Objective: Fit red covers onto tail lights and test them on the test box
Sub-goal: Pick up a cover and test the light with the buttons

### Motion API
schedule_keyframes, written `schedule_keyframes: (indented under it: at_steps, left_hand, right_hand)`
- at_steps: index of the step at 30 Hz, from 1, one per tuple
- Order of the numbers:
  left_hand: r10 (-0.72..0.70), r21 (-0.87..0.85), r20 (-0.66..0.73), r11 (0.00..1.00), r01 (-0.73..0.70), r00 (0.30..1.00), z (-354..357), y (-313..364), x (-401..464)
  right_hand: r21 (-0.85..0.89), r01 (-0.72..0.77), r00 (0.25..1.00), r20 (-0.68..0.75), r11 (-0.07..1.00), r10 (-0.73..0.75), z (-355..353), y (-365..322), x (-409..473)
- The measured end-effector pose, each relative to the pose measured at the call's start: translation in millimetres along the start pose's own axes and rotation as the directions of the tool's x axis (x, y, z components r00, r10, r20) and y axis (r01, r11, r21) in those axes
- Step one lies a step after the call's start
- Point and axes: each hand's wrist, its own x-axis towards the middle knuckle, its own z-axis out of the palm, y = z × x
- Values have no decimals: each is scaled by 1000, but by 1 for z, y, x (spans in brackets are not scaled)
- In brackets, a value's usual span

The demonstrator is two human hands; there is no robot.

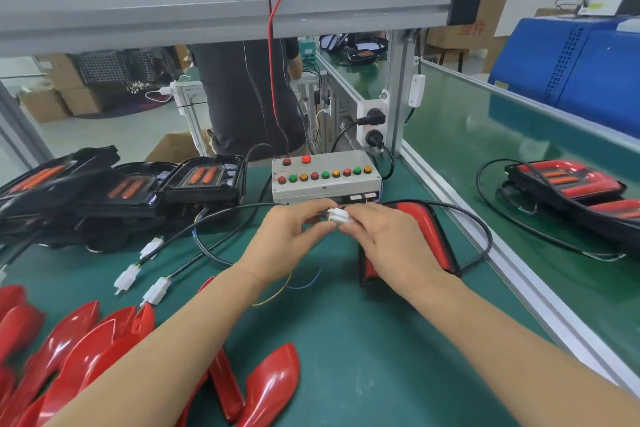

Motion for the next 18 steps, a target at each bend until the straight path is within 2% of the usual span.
schedule_keyframes:
  at_steps: [3,8,11,13,15,16,18]
  left_hand:
    - [24,20,11,1000,-24,1000,-2,-1,2]
    - [101,41,28,994,-102,995,-1,-2,8]
    - [-5,18,-46,1000,6,999,-17,-21,6]
    - [-59,117,-60,991,66,996,-30,-36,3]
    - [7,269,79,963,-28,997,-29,-39,2]
    - [43,316,186,943,-101,982,-25,-36,3]
    - [21,408,385,893,-191,923,-13,-26,6]
  right_hand:
    - [61,-5,1000,-13,998,6,-5,2,-5]
    - [63,-3,1000,-8,998,3,-10,1,-5]
    - [109,-76,994,-70,991,84,-20,17,-11]
    - [182,-156,977,-118,971,179,-28,30,-14]
    - [251,-202,969,-87,947,230,-28,32,-13]
    - [264,-238,962,-71,935,264,-26,31,-11]
    - [266,-342,926,-69,901,372,-25,32,-9]
